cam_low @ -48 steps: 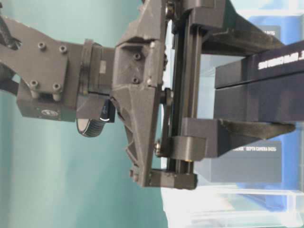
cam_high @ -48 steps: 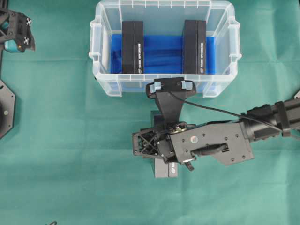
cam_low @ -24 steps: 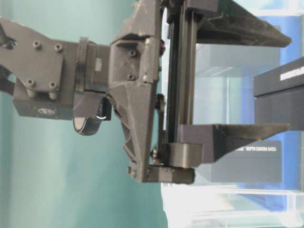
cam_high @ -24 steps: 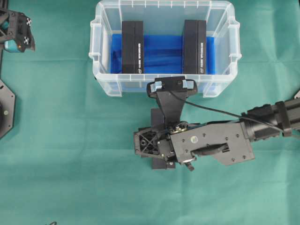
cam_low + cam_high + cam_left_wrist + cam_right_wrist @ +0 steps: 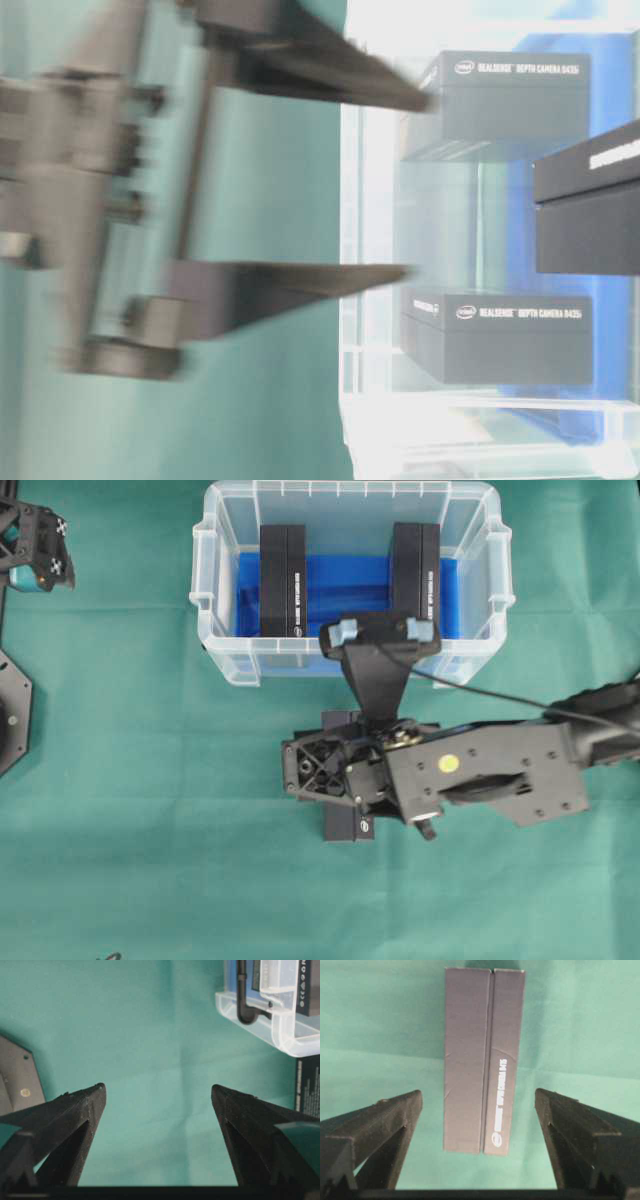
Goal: Take out the box from the case.
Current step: 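Open the right gripper and withdraw it to the right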
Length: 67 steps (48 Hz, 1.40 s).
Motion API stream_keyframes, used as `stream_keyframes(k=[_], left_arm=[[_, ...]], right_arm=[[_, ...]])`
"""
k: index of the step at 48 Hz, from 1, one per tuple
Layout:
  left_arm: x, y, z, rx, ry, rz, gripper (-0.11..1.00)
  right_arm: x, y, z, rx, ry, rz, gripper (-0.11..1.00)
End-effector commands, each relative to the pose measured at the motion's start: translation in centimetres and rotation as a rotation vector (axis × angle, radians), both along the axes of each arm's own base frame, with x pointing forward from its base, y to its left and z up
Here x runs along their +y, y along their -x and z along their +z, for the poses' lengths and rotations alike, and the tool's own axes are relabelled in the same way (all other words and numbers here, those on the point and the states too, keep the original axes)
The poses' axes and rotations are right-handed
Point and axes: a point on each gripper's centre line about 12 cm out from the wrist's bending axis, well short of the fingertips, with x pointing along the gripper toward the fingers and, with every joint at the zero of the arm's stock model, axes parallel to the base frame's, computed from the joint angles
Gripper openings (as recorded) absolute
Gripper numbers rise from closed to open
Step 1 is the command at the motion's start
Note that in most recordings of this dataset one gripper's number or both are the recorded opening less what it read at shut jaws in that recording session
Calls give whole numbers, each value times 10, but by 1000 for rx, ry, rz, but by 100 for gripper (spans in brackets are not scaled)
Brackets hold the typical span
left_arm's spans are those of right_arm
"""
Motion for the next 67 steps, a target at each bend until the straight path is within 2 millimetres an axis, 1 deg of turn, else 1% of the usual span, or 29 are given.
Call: stream_keyframes(k=[1,7,13,27,33,40,47,54,67], left_arm=[[2,-1,5,-18,-10,5,92],[2,-2,6,-31,-13,3,92],[2,-4,7,-44,-18,2,92],[3,-4,7,-50,-21,3,92],[2,-4,7,-48,-20,3,92],[2,-3,6,-45,-17,6,92],[2,-2,6,-38,-14,8,92],[1,1,5,-14,-5,11,92],[0,5,4,9,3,14,92]], right_arm=[[-3,6,38,-54,-1,8,91],[-3,8,57,-57,1,16,91],[-3,9,68,-64,2,18,91],[-3,11,66,-42,7,27,91],[-3,18,65,4,15,35,91],[-1,31,65,45,21,36,91],[0,54,67,61,24,44,91],[2,82,69,66,23,40,91],[7,152,66,65,14,11,91]])
